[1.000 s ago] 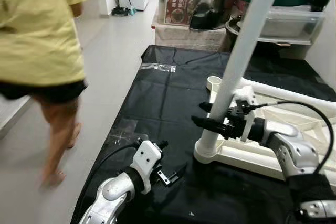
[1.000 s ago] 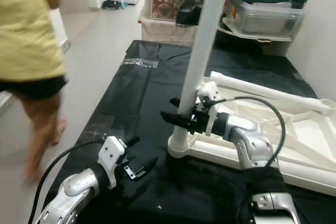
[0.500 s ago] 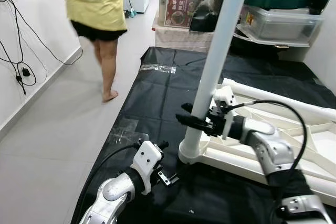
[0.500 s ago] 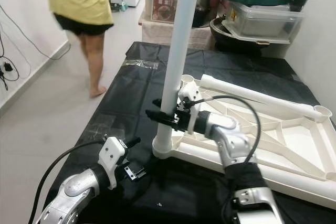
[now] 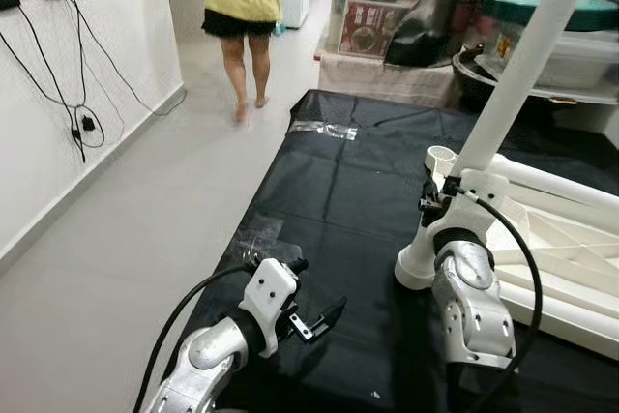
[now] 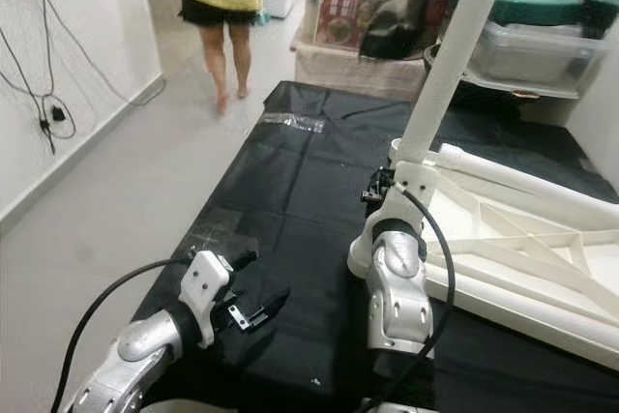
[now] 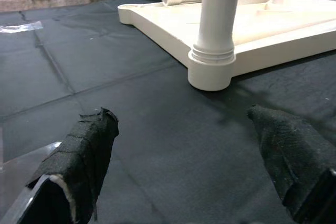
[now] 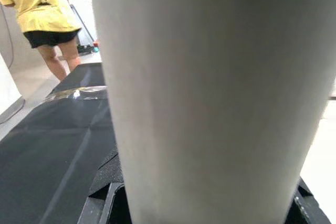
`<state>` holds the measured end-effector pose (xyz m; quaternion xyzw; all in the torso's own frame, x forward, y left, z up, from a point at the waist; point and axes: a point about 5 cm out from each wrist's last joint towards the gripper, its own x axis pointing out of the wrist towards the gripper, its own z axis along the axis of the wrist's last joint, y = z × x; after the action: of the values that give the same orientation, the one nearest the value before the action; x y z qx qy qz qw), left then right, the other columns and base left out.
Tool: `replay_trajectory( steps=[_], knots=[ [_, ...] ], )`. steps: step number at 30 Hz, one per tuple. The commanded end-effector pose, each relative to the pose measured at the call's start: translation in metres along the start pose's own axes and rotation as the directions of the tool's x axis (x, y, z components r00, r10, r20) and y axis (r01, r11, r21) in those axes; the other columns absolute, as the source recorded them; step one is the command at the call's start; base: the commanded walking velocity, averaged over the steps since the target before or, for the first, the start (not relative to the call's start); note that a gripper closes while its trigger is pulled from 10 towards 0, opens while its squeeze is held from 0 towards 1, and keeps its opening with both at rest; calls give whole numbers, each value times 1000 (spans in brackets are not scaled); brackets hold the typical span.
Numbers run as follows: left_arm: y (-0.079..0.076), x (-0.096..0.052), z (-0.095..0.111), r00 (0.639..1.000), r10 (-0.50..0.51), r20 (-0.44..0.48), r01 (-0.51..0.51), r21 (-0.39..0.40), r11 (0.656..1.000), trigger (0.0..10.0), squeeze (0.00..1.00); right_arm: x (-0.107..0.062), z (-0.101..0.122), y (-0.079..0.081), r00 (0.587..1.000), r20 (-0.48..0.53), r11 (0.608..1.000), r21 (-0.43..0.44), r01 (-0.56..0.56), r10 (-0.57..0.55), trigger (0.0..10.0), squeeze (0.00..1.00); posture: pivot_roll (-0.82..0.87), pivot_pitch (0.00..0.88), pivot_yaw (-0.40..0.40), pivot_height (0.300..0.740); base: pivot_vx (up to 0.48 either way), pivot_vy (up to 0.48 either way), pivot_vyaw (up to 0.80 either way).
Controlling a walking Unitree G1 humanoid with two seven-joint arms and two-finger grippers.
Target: Building children table
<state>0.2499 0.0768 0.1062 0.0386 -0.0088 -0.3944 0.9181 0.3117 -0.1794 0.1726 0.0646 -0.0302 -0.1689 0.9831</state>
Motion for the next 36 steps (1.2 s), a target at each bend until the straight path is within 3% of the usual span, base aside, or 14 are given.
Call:
replay_trajectory(
  steps=[1,3,4,7,8,10,11,14,17,20,21,26,29,36],
  knots=[
    [-2,1,0,1000,-12,1,12,-1,1000,10000,0,-5,-6,-5,999,-2,997,51,50,-50,10000,0,182,0,-84,740,0,0,0],
    [-2,1,0,1000,-11,2,11,-1,1000,10000,0,-6,-8,7,1000,9,998,64,-23,22,10000,0,182,0,-84,740,0,0,0],
    [-3,1,0,1000,-11,2,11,-1,1000,10000,0,-5,-12,18,995,14,989,101,-104,103,10000,1000,182,0,-88,740,0,0,0],
    [-3,2,0,1000,-11,2,11,0,1000,10000,0,-2,-14,24,980,39,975,102,-196,193,10000,1000,183,0,-91,740,0,0,0],
    [-3,2,0,1000,-11,3,11,0,1000,10000,0,1,-16,26,961,47,954,116,-277,274,10000,0,183,0,-91,740,0,0,0],
    [-3,2,-1,1000,-12,2,12,1,1000,10000,0,3,-18,26,940,46,928,150,-341,338,10000,0,185,0,-91,740,0,0,0],
    [-3,3,-1,1000,-14,3,14,2,1000,10000,0,4,-20,23,793,-7,782,166,-600,610,10000,0,184,0,-90,740,0,0,0],
    [-3,3,-1,1000,-14,4,14,2,1000,10000,0,3,-20,21,734,-27,727,166,-667,679,10000,0,184,0,-90,740,0,0,0],
    [-4,4,-2,1000,-17,3,17,3,1000,10000,0,-3,-15,14,546,-99,555,130,-822,832,10000,0,178,0,-84,740,0,0,0],
    [-4,4,-2,1000,-17,3,17,3,1000,10000,0,-3,-15,14,546,-99,555,130,-822,832,10000,0,178,0,-84,740,0,0,0],
    [-4,4,-2,1000,-18,3,18,4,1000,10000,0,-4,-13,11,474,-141,490,108,-865,869,10000,0,178,0,-84,740,0,0,0],
    [-4,3,-4,1000,-9,-4,9,7,1000,10000,0,27,-8,10,657,-153,664,-1,-747,739,10000,0,196,0,-97,740,0,0,0],
    [-4,2,-4,1000,-7,-6,7,6,1000,10000,0,28,-10,11,682,-141,688,-3,-725,718,10000,0,196,0,-97,740,0,0,0],
    [-5,2,-5,1000,-17,-11,17,-6,1000,10000,0,10,-19,15,600,-107,607,59,-792,793,10000,0,183,0,-82,740,0,0,0]
  ],
)
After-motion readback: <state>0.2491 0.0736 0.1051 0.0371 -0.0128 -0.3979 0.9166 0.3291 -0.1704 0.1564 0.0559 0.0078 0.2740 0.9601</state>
